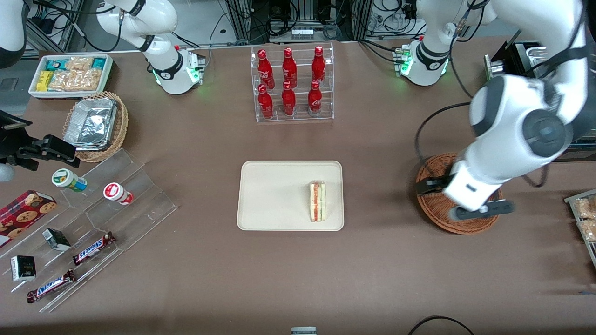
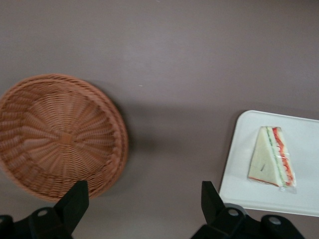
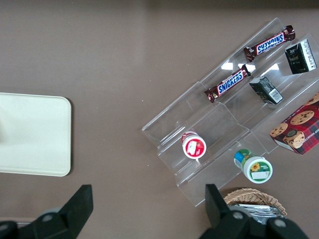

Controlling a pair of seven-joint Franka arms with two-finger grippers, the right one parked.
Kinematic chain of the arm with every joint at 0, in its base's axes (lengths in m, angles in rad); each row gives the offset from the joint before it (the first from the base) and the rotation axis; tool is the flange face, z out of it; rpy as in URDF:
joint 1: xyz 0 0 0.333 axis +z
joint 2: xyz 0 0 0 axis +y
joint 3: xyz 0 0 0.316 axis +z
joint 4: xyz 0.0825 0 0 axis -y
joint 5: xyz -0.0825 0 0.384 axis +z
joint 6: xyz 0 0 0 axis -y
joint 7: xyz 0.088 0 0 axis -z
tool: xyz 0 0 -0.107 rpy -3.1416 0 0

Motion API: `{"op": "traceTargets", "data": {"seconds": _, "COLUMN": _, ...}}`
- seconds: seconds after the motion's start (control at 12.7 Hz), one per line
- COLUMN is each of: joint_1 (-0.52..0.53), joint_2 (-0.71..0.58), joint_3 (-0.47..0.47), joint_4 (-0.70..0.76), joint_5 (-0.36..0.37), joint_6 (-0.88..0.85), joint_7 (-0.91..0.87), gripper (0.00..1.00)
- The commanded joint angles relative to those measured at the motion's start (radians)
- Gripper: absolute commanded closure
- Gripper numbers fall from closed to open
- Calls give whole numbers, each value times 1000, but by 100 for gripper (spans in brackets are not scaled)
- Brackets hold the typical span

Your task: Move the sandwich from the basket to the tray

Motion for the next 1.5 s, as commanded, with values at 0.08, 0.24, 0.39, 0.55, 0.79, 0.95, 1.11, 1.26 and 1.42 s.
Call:
{"op": "traceTargets", "data": {"seconds": 0.08, "joint_1": 70, "joint_2": -174, "joint_3": -14, "joint_4": -157, "joint_5": 61, "joint_6": 0, "joint_7": 42, "gripper": 0}}
{"op": "traceTargets", "data": {"seconds": 0.24, "joint_1": 126, "joint_2": -233, "joint_3": -14, "joint_4": -184, "joint_5": 58, "joint_6": -32, "joint_7": 120, "gripper": 0}}
{"op": "traceTargets", "data": {"seconds": 0.39, "joint_1": 174, "joint_2": -279, "joint_3": -16, "joint_4": -164, "joint_5": 62, "joint_6": -118, "joint_7": 204, "gripper": 0}}
{"op": "traceTargets", "data": {"seconds": 0.55, "joint_1": 173, "joint_2": -340, "joint_3": -16, "joint_4": -187, "joint_5": 71, "joint_6": -141, "joint_7": 209, "gripper": 0}}
{"op": "traceTargets", "data": {"seconds": 0.79, "joint_1": 162, "joint_2": -385, "joint_3": -25, "joint_4": -181, "joint_5": 74, "joint_6": -198, "joint_7": 212, "gripper": 0}}
{"op": "traceTargets", "data": {"seconds": 0.95, "joint_1": 159, "joint_2": -382, "joint_3": -25, "joint_4": -179, "joint_5": 74, "joint_6": -210, "joint_7": 214, "gripper": 0}}
{"op": "traceTargets", "data": {"seconds": 1.11, "joint_1": 154, "joint_2": -380, "joint_3": -29, "joint_4": -176, "joint_5": 97, "joint_6": -210, "joint_7": 214, "gripper": 0}}
{"op": "traceTargets", "data": {"seconds": 1.26, "joint_1": 157, "joint_2": -382, "joint_3": -30, "joint_4": -174, "joint_5": 99, "joint_6": -210, "joint_7": 214, "gripper": 0}}
{"op": "traceTargets", "data": {"seconds": 1.42, "joint_1": 157, "joint_2": -385, "joint_3": -31, "joint_4": -165, "joint_5": 97, "joint_6": -212, "joint_7": 214, "gripper": 0}}
